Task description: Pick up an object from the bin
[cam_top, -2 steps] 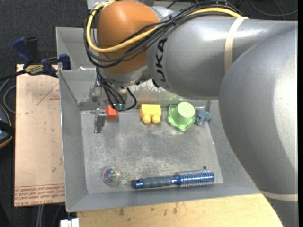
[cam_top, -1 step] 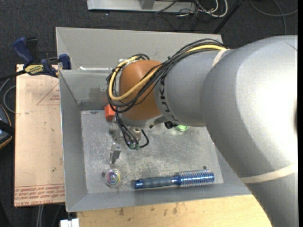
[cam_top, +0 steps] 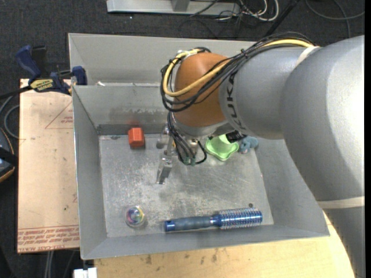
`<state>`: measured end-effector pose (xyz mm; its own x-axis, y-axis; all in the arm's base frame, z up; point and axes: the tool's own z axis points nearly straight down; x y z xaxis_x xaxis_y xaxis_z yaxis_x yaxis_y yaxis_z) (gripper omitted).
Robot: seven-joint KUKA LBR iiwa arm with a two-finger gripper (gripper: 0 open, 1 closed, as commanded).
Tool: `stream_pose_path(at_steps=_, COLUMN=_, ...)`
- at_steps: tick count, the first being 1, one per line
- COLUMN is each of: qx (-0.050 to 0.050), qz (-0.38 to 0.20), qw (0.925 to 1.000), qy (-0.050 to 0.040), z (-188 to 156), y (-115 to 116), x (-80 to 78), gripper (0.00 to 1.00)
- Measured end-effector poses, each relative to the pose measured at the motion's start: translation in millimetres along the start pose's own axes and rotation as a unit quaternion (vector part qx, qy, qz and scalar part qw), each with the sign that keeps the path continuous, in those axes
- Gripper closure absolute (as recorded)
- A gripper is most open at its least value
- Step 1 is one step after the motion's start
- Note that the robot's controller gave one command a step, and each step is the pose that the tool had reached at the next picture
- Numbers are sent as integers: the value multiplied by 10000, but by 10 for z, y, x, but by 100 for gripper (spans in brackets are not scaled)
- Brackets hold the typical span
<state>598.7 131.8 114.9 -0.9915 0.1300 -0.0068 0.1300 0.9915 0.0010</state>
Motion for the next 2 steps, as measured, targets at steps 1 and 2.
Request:
stream_pose_path(at_steps=1, qx=-27, qz=-126, qw=9999, qy=6, z=-692, y=490, x=510, gripper=0)
stream_pose_path(at_steps=2, qx=-6, qz=456, qw=9989, qy=50, z=-583, y=1078, x=1069, gripper=0)
